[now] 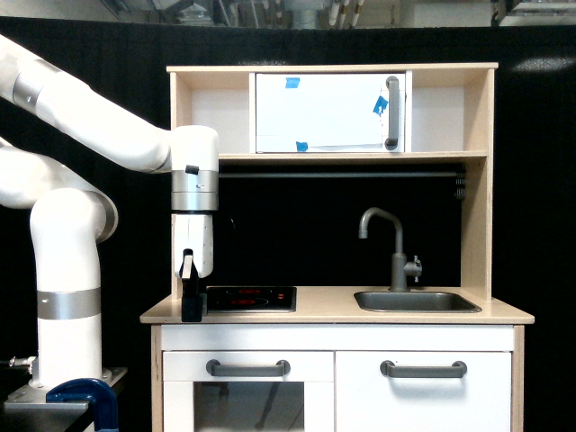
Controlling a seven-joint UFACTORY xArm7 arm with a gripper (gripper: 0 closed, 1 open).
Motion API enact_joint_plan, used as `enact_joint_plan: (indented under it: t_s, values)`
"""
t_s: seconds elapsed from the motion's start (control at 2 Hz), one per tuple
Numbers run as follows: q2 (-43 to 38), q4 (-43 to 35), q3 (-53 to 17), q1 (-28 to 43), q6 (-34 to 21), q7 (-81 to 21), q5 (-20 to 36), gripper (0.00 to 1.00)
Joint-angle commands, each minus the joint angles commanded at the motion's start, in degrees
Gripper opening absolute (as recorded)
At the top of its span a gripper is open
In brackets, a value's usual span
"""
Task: Turn on the faucet
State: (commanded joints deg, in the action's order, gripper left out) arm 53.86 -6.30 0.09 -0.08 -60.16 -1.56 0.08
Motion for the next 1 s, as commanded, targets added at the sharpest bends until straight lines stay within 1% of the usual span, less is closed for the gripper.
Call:
enact_joint_plan:
  t_s: [0.5, 1.0]
  values:
    - [-1.1, -0.4, 0.3, 0.3, 0.7, 0.4, 0.3, 1.0]
    - [-1.7, -0.9, -2.2, 2.1, 4.7, -6.4, -0.8, 1.0]
